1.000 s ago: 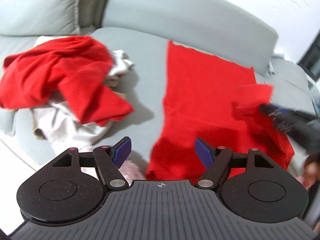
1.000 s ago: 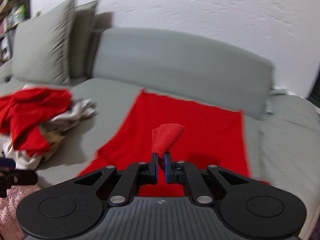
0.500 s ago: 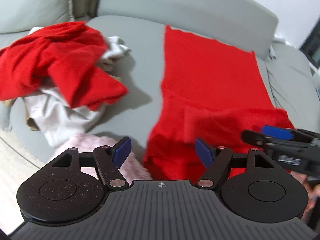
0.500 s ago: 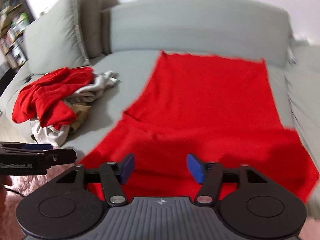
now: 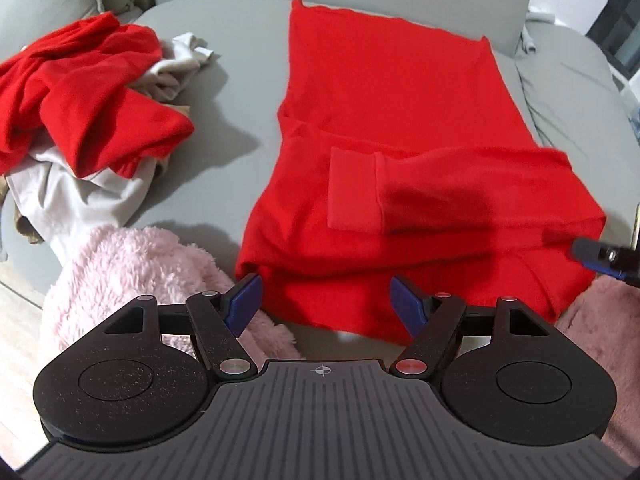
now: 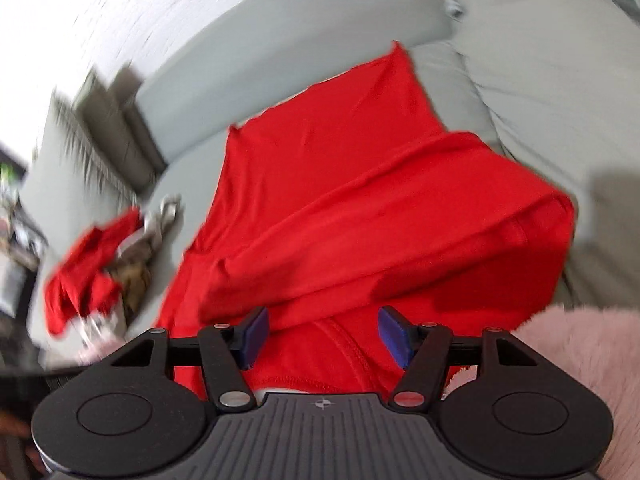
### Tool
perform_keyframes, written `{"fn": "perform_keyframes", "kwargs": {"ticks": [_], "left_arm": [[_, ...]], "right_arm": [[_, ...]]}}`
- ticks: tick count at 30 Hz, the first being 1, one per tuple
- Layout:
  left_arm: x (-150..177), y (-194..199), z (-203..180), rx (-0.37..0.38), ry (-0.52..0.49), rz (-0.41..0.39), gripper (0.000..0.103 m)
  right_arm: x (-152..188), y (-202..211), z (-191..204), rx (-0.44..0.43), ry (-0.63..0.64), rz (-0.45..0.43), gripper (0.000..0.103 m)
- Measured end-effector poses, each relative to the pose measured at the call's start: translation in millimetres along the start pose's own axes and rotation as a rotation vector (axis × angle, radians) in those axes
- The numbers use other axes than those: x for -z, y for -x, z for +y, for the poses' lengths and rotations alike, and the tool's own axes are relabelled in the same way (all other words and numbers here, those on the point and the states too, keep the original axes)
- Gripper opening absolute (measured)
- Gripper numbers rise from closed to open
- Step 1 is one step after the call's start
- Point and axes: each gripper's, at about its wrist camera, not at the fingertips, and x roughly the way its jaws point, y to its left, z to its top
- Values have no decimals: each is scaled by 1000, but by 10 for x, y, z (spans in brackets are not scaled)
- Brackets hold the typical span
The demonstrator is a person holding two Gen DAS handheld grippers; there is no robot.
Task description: Fold clothes
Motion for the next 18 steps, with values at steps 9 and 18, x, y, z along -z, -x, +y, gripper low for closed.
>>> {"fn": "perform_keyframes", "kwargs": {"ticks": [9,18], "left_arm": [[22,-46,-30,-8,-4,13,76],[-82,-76,-73,-4,24,-86,70]], "right_arm": [[28,-28,-164,-55,-103,-1,48],[13,-84,-124,-14,-78,2,47]]}}
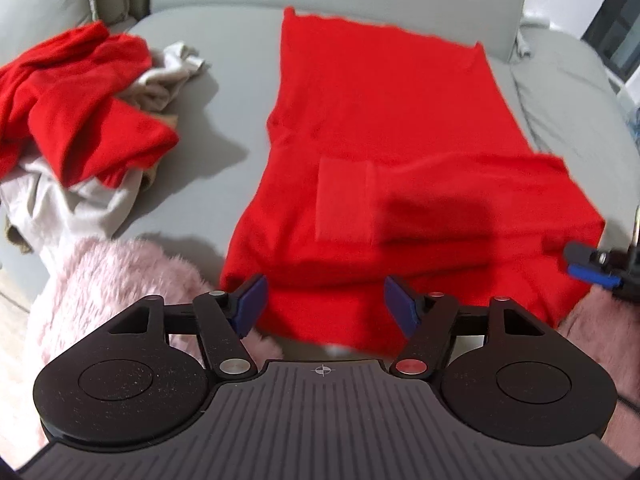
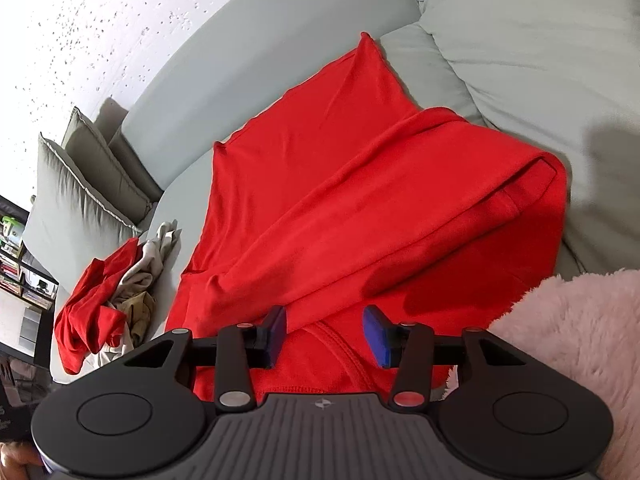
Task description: Fold clothes
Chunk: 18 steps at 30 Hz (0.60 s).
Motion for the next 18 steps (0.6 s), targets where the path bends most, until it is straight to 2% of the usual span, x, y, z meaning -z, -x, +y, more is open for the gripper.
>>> {"fn": "perform_keyframes", "kwargs": {"ticks": [1,4,8,12,15,18], "left_arm": [[-32,-29,12,-8,22,-9,69],[-148,-151,80,31,105,3,69],[-337,-348,162,44,164,21,67],[-483,-700,240,50,217,152,67],[-500,-785,258,56,244,169,67],[-499,-777,202,33,201,162,57]], "right_arm": [[1,-2,-9,1,0,0,47],[6,11,-34,-2,-2,-2,46],[0,7,-51,-1,-4,-2,46],[-12,-6,-45,9,2,2,46],[-11,0,-55,9,1,1,46],[-14,-4,-57,10,1,1,46]]}}
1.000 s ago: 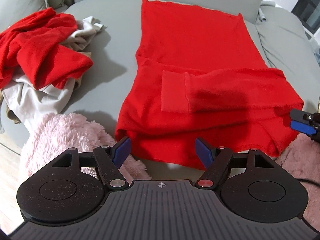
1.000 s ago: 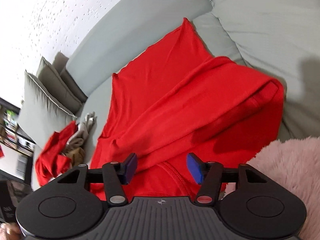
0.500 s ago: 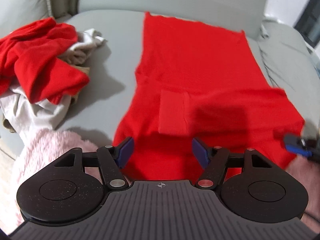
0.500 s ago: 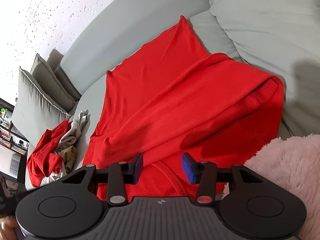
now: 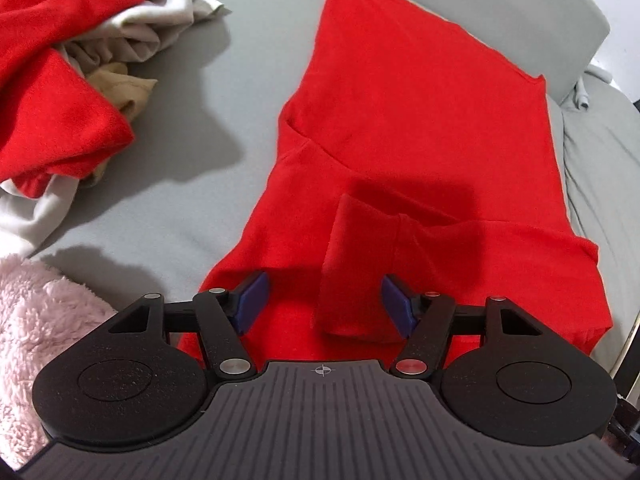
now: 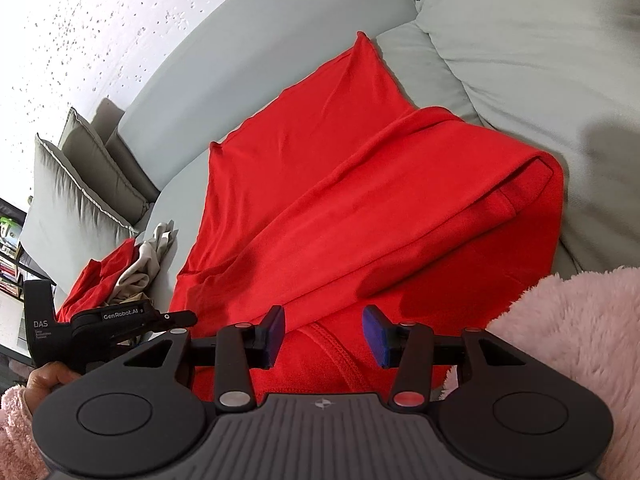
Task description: Fold clothes
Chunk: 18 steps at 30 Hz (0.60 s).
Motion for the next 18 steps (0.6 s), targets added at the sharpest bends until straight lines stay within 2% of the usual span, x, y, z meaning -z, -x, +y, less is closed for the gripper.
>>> {"fn": "perform_keyframes", "kwargs": {"ticks": [1,2,4,6,7,8,9,13,18], "left_arm": [[6,4,-22,-11,-17,-5,47],[16,23,-30,-4,-28,-12,32],[36,53,-40,34,-35,-9,22],[54,52,-56,39,-40,3,25],[57,42,-61,18,-46,9,39],[59,35,-42,13,-29,20,46],[61,28,-21,10,-11,31,46],[34,48,75,88,98,79,47],[30,-1,53,79,116,101,46]], "right_arm": [[-3,-4,1,1,0,0,46],[-4,-7,3,3,1,1,46],[-4,-11,9,7,6,2,47],[-4,-12,7,8,7,2,47],[-2,-11,6,7,7,1,47],[2,-8,8,7,8,0,47],[6,-6,10,7,9,-1,47],[27,2,19,9,15,-5,47],[29,2,20,9,13,-7,47]]}}
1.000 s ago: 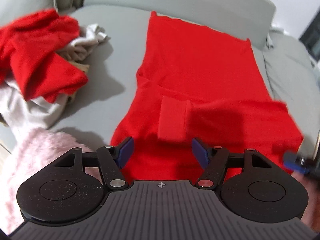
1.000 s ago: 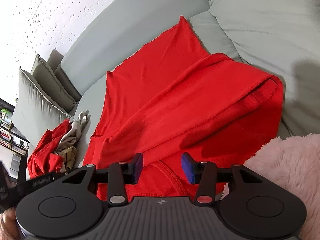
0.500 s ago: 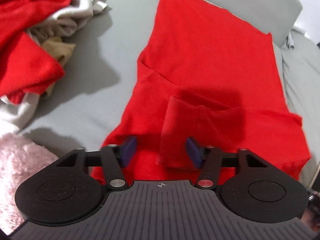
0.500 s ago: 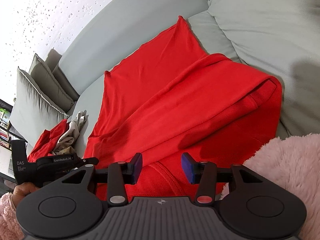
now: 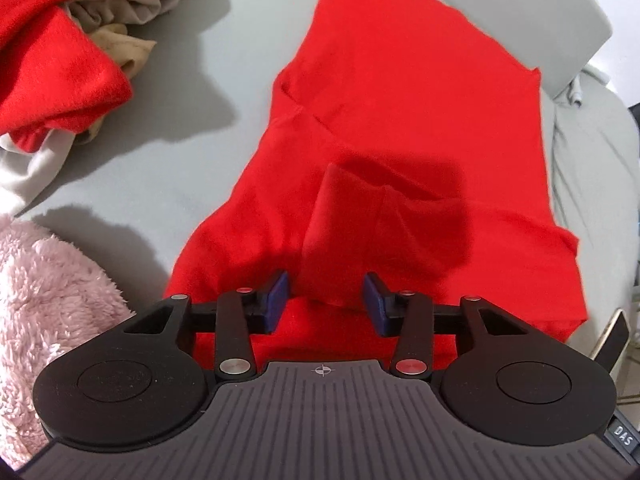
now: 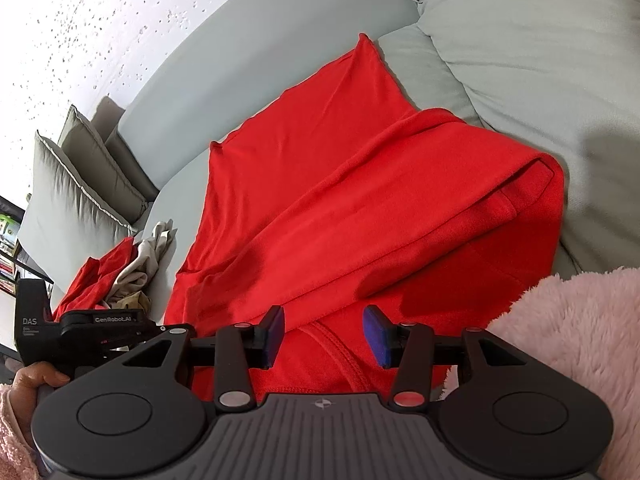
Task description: Fold clothes
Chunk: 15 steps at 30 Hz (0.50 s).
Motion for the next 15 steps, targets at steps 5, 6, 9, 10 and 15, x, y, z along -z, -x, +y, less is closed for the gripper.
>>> {"fn": "perform_keyframes", "kwargs": {"ticks": [5,6,9,10,15], "left_arm": [[-10,-20,-21,23,37,-3,41],[-7,-17,-25,22,42,-1,41],[10,-1,-2,26,87,2,38],[13,0,8,30,99,0,38],[31,-76,-5,18,72,-10,40]], "right_arm": [[3,6,-2,-5,-10,1,47],[3,6,-2,-5,-10,1,47],[7,6,11,-5,-11,-1,47],[6,4,13,-4,-10,0,47],[8,0,23,1,-5,2,47]]}}
